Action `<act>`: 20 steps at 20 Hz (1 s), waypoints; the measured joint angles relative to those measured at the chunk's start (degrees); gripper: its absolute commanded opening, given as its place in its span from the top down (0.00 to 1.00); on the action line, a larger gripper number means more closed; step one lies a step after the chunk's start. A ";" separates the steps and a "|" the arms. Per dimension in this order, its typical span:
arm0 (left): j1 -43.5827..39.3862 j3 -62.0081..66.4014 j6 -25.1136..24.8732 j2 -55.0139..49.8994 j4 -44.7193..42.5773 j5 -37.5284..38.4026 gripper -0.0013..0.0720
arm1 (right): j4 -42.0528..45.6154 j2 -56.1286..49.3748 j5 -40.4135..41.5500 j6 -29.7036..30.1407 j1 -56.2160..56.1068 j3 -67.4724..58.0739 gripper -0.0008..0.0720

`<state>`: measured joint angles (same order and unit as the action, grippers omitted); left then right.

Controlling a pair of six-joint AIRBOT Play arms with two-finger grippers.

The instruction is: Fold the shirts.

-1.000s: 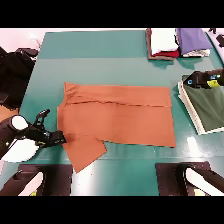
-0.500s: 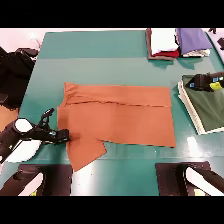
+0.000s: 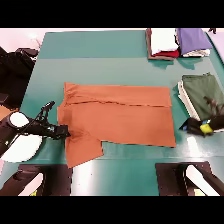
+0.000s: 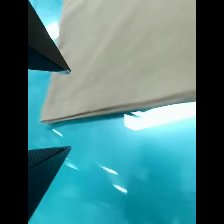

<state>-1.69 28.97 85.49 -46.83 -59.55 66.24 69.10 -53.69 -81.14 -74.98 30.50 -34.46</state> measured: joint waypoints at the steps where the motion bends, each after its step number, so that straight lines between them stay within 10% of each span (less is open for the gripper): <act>1: 0.00 0.09 -0.09 0.00 0.00 -0.02 0.95 | -0.09 0.13 0.61 0.15 0.42 2.78 0.30; 7: 0.00 0.33 -0.48 0.00 0.09 -0.57 0.95 | -1.29 -3.10 1.22 0.13 -4.74 9.38 0.51; 11: 0.00 0.90 -1.22 0.02 -0.52 0.26 0.95 | -0.85 -4.50 4.70 -0.28 -11.08 8.11 0.97; 20: -0.02 4.61 -0.92 4.83 -3.21 6.75 0.96 | 4.61 9.38 1.14 -0.55 -15.47 1.92 0.97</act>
<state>-1.72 33.58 84.58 -42.00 -62.76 72.99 73.71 -44.31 -80.01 -75.53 15.03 -32.53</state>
